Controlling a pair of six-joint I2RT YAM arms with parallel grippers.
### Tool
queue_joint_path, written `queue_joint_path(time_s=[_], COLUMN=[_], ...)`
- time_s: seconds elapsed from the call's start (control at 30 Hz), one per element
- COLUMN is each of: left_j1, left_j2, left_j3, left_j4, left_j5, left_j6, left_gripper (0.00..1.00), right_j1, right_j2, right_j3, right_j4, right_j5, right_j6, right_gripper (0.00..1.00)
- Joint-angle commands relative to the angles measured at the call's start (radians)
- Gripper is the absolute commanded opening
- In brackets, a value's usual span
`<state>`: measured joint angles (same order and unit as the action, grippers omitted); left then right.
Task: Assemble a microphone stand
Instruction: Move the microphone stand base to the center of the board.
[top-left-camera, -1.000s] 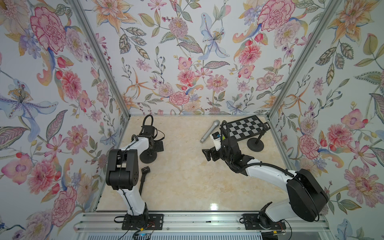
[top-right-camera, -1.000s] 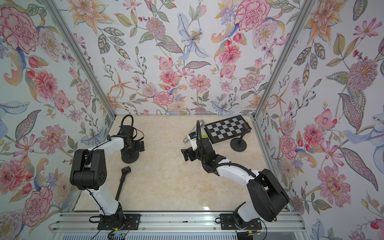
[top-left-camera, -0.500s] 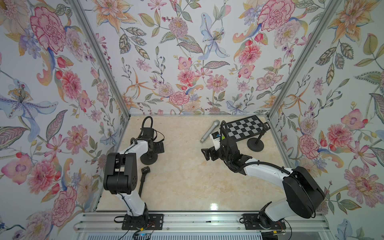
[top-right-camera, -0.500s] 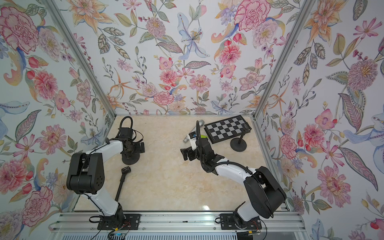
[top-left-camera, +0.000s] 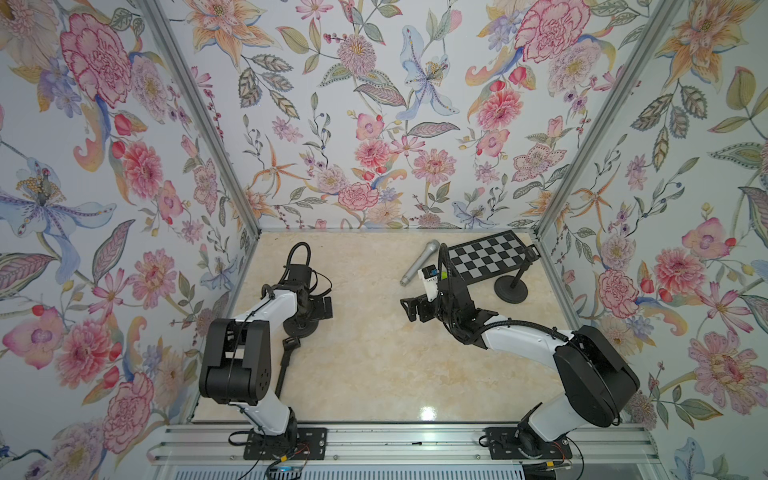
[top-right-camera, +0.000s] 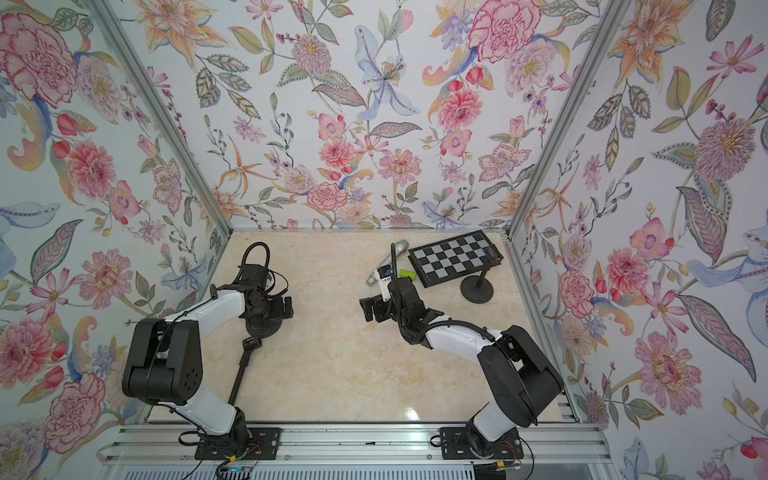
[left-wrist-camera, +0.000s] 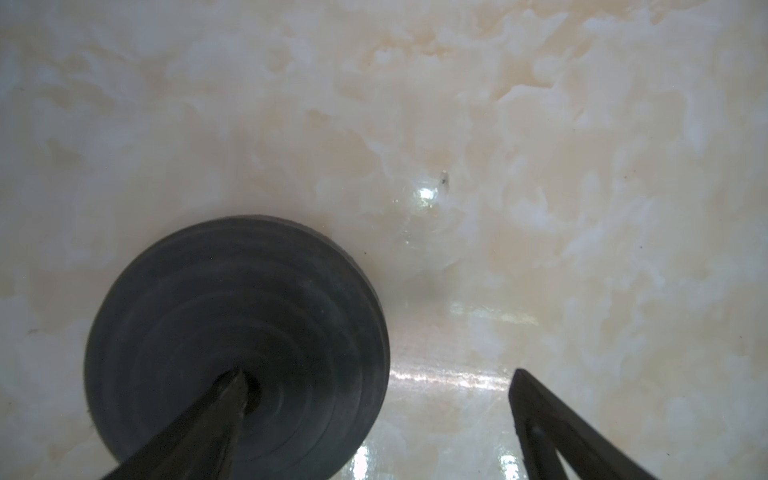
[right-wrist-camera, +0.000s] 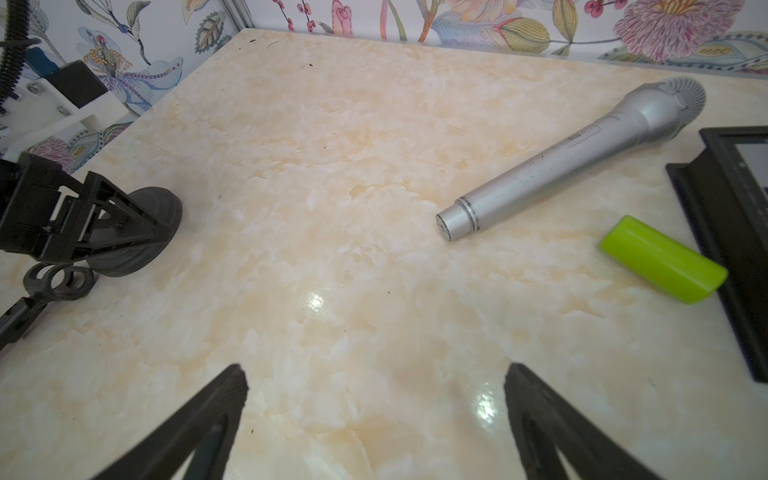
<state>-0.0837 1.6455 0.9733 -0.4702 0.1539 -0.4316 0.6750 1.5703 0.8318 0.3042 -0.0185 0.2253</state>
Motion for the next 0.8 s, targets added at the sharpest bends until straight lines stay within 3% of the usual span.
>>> queue_joint_path(time_s=[0.0,0.13,0.27,0.33,0.57,0.67,0.77], left_j1=[-0.039,-0.06,-0.165,-0.227,-0.468,-0.535,-0.572], left_j2=[0.031,0.053,0.103,0.132,0.186,0.212,0.24], left_j3=[-0.035,-0.029,0.04,0.054,0.14,0.167,0.198], left_j4=[-0.063,0.005,0.032,0.088,0.126,0.117,0.072], left_j5=[0.087,0.207,0.22,0.292,0.369,0.442,0.481], left_j6=[-0.029,-0.034,-0.039,-0.072,-0.116,-0.075,-0.019], left_gripper=[0.99,0.99,0.99,0.99,0.99,0.99,0.99], right_j1=[0.009,0.011,0.01,0.009,-0.049,-0.127,-0.222], right_j2=[0.008,0.01,-0.007,-0.027,-0.106,-0.145,-0.197], right_j3=[0.029,0.027,0.036,0.033,0.024,0.003,-0.034], right_j4=[0.004,0.008,-0.028,-0.038,-0.183,-0.231,-0.236], right_j5=[0.021,0.023,0.07,0.1,0.397,0.38,0.286], right_j6=[0.031,0.036,0.035,0.022,0.057,0.088,0.133], right_gripper=[1.0,1.0,1.0,1.0,1.0,1.0,1.0])
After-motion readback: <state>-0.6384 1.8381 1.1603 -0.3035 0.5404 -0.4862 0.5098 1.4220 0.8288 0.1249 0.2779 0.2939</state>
